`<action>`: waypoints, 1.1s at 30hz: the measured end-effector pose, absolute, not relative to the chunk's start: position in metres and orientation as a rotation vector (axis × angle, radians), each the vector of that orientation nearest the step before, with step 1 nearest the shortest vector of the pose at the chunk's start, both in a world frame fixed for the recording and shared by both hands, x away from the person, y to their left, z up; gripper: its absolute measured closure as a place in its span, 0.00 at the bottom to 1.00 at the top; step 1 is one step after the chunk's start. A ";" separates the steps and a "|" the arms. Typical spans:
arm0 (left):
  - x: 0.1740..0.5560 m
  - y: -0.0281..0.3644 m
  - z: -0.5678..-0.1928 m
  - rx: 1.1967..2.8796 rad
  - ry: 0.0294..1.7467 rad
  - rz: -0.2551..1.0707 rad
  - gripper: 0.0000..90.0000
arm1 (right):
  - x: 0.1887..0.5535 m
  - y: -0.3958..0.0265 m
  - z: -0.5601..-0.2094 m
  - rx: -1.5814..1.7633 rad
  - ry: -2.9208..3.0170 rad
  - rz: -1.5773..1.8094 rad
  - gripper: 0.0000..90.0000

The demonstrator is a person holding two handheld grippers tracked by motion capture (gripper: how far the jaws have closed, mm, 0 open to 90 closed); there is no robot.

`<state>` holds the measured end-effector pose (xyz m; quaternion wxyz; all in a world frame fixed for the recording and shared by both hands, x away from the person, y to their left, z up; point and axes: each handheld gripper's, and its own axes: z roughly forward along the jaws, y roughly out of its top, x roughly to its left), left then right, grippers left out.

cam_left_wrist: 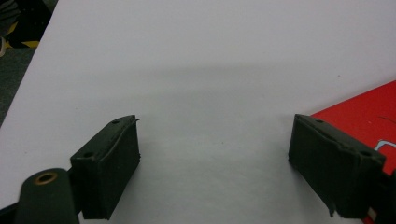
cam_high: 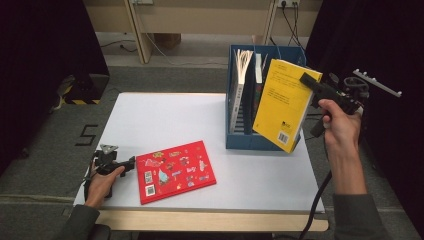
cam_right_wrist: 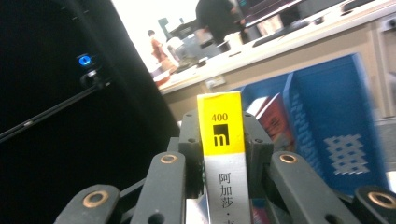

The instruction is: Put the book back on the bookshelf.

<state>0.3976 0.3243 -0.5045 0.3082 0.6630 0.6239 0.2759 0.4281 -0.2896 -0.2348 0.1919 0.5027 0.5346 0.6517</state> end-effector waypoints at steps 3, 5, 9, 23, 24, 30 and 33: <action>0.398 0.324 -0.504 1.753 1.649 0.729 0.17 | 0.439 -0.296 -0.232 1.436 1.455 1.819 0.83; 0.398 0.324 -0.504 1.753 1.649 0.728 0.17 | 0.446 -0.297 -0.231 1.446 1.442 1.809 0.83; 0.398 0.324 -0.505 1.749 1.649 0.728 0.17 | 0.462 -0.298 -0.230 1.486 1.406 1.792 0.83; 0.398 0.324 -0.505 1.748 1.649 0.728 0.17 | 0.513 -0.273 -0.216 1.510 1.389 1.652 0.83; 0.398 0.324 -0.505 1.748 1.649 0.726 0.17 | 0.518 -0.270 -0.215 1.512 1.389 1.648 0.83; 0.398 0.324 -0.504 1.748 1.648 0.723 0.17 | 0.542 -0.252 -0.214 1.522 1.399 1.590 0.83; 0.397 0.325 -0.504 1.748 1.649 0.722 0.17 | 0.553 -0.245 -0.219 1.530 1.391 1.584 0.83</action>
